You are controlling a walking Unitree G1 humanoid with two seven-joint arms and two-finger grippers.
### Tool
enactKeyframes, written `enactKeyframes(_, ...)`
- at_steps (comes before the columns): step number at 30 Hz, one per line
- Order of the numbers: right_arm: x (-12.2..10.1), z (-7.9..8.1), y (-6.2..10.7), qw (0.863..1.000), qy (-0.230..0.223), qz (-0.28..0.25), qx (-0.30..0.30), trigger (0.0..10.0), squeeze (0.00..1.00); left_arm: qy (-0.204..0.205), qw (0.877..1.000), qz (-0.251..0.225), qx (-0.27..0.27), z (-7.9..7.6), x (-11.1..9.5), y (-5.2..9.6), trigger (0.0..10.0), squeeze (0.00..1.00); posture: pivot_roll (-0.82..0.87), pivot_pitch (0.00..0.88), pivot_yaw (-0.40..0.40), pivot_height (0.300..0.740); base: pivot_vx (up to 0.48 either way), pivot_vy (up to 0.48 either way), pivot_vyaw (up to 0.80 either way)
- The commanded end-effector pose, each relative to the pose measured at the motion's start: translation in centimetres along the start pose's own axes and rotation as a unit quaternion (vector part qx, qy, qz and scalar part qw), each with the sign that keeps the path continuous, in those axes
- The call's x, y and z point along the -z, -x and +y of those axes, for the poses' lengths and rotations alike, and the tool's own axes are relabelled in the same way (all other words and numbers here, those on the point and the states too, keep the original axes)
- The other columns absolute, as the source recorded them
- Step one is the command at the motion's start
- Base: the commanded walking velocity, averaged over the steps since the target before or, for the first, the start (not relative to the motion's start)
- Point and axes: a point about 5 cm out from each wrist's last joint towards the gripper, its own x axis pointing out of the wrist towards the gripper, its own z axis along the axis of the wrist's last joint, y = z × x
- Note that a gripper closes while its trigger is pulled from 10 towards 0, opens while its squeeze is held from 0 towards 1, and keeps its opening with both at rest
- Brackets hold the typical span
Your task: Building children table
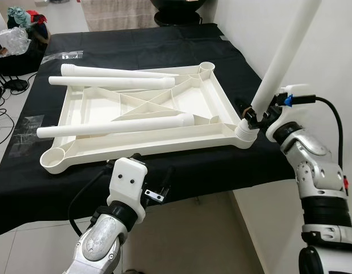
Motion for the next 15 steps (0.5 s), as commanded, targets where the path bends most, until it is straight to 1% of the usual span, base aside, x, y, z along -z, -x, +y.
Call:
enactKeyframes(1, 0.04, -0.09, -0.18, 1.0, -0.004, -0.001, -0.013, 10.0, 0.0, -0.003, 1.0, 0.004, 0.001, -0.06, 0.02, 0.07, 10.0, 0.0, 0.08, 0.16, -0.059, 0.74, 0.0, 0.0, 0.0)
enactKeyframes(2, 0.04, -0.09, -0.18, 1.0, -0.004, -0.001, -0.013, 10.0, 0.0, -0.003, 1.0, 0.004, 0.001, -0.06, 0.02, 0.07, 10.0, 0.0, 0.08, 0.16, -0.059, 0.74, 0.0, 0.0, 0.0)
enactKeyframes(4, 0.06, 0.15, -0.49, 0.999, -0.012, 0.008, -0.047, 10.0, 0.0, -0.003, 1.0, 0.003, 0.001, -0.06, -0.01, 0.03, 10.0, 0.0, 0.08, 0.163, -0.06, 0.74, 0.0, 0.0, 0.0)
enactKeyframes(5, 0.06, 0.15, -0.49, 0.999, -0.012, 0.008, -0.047, 10.0, 0.0, -0.003, 1.0, 0.003, 0.001, -0.06, -0.01, 0.03, 10.0, 0.0, 0.08, 0.163, -0.06, 0.74, 0.0, 0.0, 0.0)
enactKeyframes(7, 0.1, 0.46, -0.67, 0.996, -0.013, 0.017, -0.091, 10.0, 0.0, -0.004, 1.0, 0.003, 0.001, -0.05, -0.02, 0.02, 10.0, 0.0, 0.08, 0.163, -0.06, 0.74, 0.0, 0.0, 0.0)
enactKeyframes(8, 0.1, 0.46, -0.67, 0.996, -0.013, 0.017, -0.091, 10.0, 0.0, -0.004, 1.0, 0.003, 0.001, -0.05, -0.02, 0.02, 10.0, 0.0, 0.08, 0.163, -0.06, 0.74, 0.0, 0.0, 0.0)
enactKeyframes(9, 0.14, 0.51, -0.71, 0.994, -0.015, 0.022, -0.103, 10.0, 0.0, -0.004, 1.0, 0.004, 0.001, -0.04, -0.03, 0.03, 10.0, 0.0, 0.08, 0.165, -0.063, 0.74, 0.0, 0.0, 0.0)
enactKeyframes(10, 0.13, 0.37, -0.8, 0.994, -0.005, 0.023, -0.105, 10.0, 0.0, -0.004, 1.0, 0.003, 0.0, -0.03, -0.06, 0.03, 10.0, 0.0, 0.08, 0.165, -0.063, 0.74, 0.0, 0.0, 0.0)
enactKeyframes(15, -0.01, 0.06, -1.15, 0.995, 0.002, 0.021, -0.097, 10.0, 0.0, -0.004, 1.0, 0.001, 0.001, -0.08, -0.2, -0.01, 10.0, 0.0, 0.08, 0.169, -0.061, 0.74, 0.0, 0.0, 0.0)
